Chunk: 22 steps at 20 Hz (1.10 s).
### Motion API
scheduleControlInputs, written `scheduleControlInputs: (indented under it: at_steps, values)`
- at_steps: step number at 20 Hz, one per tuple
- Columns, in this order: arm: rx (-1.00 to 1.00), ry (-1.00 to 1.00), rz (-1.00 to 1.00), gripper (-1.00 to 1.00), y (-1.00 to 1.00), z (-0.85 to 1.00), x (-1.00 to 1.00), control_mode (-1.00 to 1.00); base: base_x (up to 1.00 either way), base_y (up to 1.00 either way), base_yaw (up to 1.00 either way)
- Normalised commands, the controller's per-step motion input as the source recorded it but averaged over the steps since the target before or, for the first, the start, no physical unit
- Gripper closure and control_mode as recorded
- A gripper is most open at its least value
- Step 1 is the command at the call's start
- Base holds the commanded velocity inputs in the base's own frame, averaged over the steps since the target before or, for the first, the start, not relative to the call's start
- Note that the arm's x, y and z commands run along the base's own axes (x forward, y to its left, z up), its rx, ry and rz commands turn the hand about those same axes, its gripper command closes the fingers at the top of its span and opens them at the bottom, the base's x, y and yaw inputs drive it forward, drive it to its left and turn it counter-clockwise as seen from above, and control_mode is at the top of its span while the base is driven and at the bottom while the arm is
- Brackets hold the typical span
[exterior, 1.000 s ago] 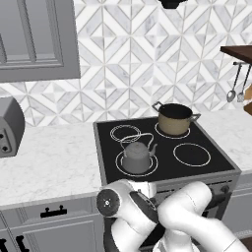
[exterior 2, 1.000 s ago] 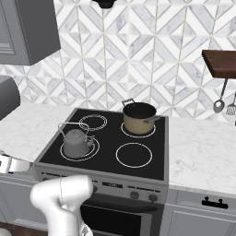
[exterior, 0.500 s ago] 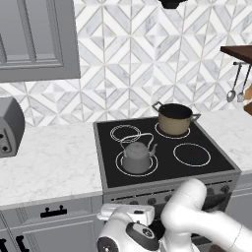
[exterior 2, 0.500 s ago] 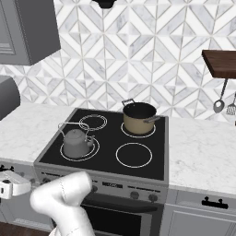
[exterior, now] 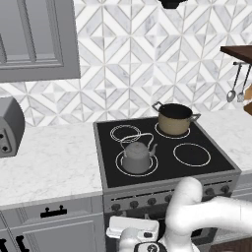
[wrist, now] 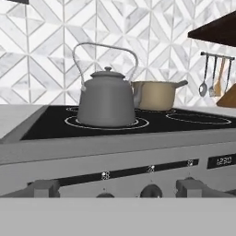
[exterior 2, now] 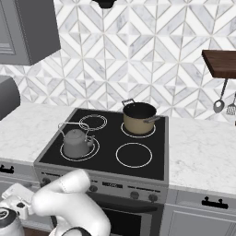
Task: Pick the kettle from the counter and place it on a stove burner. Then turn the burner on.
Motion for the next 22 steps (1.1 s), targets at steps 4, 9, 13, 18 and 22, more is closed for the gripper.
scheduleControlInputs:
  at_steps: [4, 9, 13, 18, 22]
  values:
    - [0.0, -0.14, 0.0, -1.0, 0.09, -0.27, 0.06, -1.0, 0.0, 0.0, 0.0]
    - [0.0, -0.09, 0.0, -1.0, 0.2, -0.12, 0.12, -1.0, 0.0, 0.0, 0.0]
    - [0.0, -0.06, 0.01, -1.0, 0.4, -0.16, 0.14, -1.0, 0.0, 0.0, 0.0]
    - [0.0, -0.04, 0.0, -1.0, 0.33, -0.28, 0.14, -1.0, 0.0, 0.0, 0.0]
    - [0.0, -0.02, 0.0, -1.0, 0.04, -0.34, 0.1, -1.0, 0.0, 0.0, 0.0]
